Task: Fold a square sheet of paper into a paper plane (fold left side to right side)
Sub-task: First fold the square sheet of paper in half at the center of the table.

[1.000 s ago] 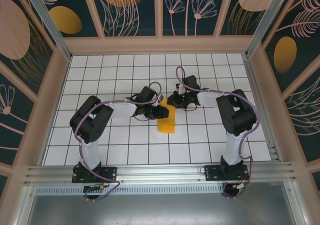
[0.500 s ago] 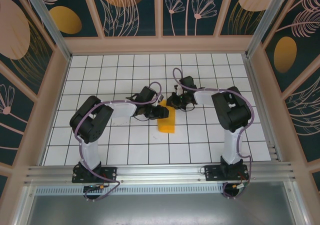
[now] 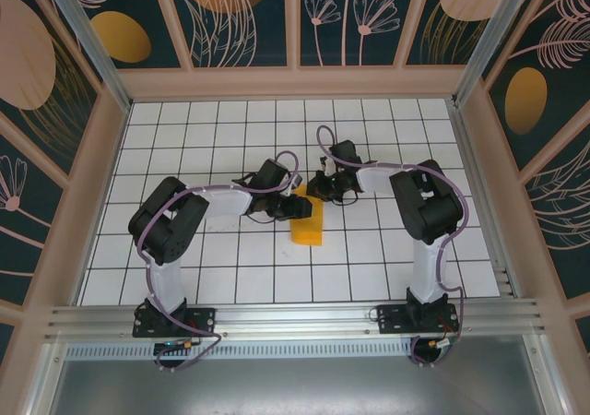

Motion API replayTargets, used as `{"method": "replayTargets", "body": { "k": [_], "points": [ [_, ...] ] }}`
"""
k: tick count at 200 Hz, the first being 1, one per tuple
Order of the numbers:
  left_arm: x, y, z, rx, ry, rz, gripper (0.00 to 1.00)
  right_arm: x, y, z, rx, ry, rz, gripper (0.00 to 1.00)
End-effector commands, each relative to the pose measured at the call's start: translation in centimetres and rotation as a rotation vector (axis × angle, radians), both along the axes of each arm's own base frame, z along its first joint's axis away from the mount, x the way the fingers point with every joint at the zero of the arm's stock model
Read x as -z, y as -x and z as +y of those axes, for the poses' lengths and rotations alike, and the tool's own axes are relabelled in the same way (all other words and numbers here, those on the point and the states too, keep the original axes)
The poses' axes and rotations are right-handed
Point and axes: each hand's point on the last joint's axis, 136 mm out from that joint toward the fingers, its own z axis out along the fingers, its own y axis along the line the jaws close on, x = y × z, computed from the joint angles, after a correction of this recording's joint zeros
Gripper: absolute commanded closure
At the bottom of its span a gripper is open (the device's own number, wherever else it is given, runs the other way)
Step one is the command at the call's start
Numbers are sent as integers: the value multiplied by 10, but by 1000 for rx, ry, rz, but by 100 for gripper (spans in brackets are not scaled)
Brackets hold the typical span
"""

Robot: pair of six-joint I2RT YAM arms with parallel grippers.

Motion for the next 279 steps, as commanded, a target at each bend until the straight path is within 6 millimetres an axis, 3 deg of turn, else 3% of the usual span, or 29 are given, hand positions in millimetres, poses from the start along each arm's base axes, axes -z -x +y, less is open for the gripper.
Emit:
{"method": "replayTargets", "body": {
  "k": [1, 279],
  "points": [
    [29, 23, 15, 35, -85, 53, 51, 51, 32, -21, -8, 150, 110, 88],
    [12, 91, 1, 203, 39, 26, 51, 57, 38, -20, -13, 166, 122, 88]
  ]
}}
